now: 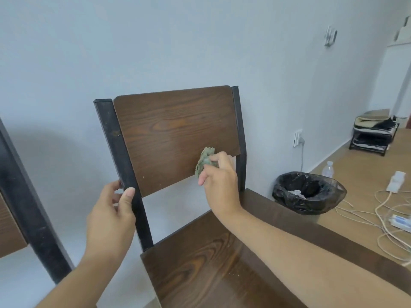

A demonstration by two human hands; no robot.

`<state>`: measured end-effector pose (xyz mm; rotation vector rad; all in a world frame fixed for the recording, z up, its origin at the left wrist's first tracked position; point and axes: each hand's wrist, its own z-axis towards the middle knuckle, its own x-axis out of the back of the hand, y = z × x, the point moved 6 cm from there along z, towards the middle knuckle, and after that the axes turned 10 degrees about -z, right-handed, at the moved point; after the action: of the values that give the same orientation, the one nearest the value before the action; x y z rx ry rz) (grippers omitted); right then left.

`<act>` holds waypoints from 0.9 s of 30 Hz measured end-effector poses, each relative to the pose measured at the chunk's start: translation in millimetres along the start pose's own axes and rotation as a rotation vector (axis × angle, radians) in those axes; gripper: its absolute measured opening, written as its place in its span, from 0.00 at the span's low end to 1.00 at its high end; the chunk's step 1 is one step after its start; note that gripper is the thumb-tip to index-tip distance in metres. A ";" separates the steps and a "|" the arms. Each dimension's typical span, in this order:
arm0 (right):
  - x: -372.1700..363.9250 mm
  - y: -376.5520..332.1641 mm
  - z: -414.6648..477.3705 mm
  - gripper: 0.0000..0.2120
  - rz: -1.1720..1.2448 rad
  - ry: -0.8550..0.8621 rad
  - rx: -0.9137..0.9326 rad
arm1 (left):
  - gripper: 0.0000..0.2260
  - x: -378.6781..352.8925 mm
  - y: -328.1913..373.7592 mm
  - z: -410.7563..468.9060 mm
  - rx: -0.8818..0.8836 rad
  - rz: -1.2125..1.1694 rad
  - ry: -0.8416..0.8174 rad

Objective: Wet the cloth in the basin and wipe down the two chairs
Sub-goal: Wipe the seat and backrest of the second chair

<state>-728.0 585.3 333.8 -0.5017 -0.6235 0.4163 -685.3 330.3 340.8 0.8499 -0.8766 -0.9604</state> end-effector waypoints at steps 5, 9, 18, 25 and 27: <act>14.6 32.0 32.2 0.07 -0.049 0.143 -0.192 | 0.19 -1.8 -3.1 -2.1 -0.019 0.015 -0.002; 39.4 19.2 102.2 0.13 -0.042 0.330 -0.316 | 0.19 -4.4 -3.9 -1.9 0.001 0.001 -0.009; 11.5 9.1 17.5 0.13 -0.034 0.049 -0.045 | 0.13 -5.8 -5.8 -2.0 0.023 -0.029 0.016; 63.9 -32.3 151.4 0.21 0.128 0.331 -0.260 | 0.13 -7.0 -8.5 1.6 0.011 -0.010 0.028; 66.1 -60.6 150.9 0.22 0.129 0.303 -0.121 | 0.12 -6.6 -8.5 2.6 0.022 0.003 0.013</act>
<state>-762.7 617.9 502.7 -0.7082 -0.3256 0.4155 -692.4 333.1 332.8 0.8727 -0.8787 -0.9431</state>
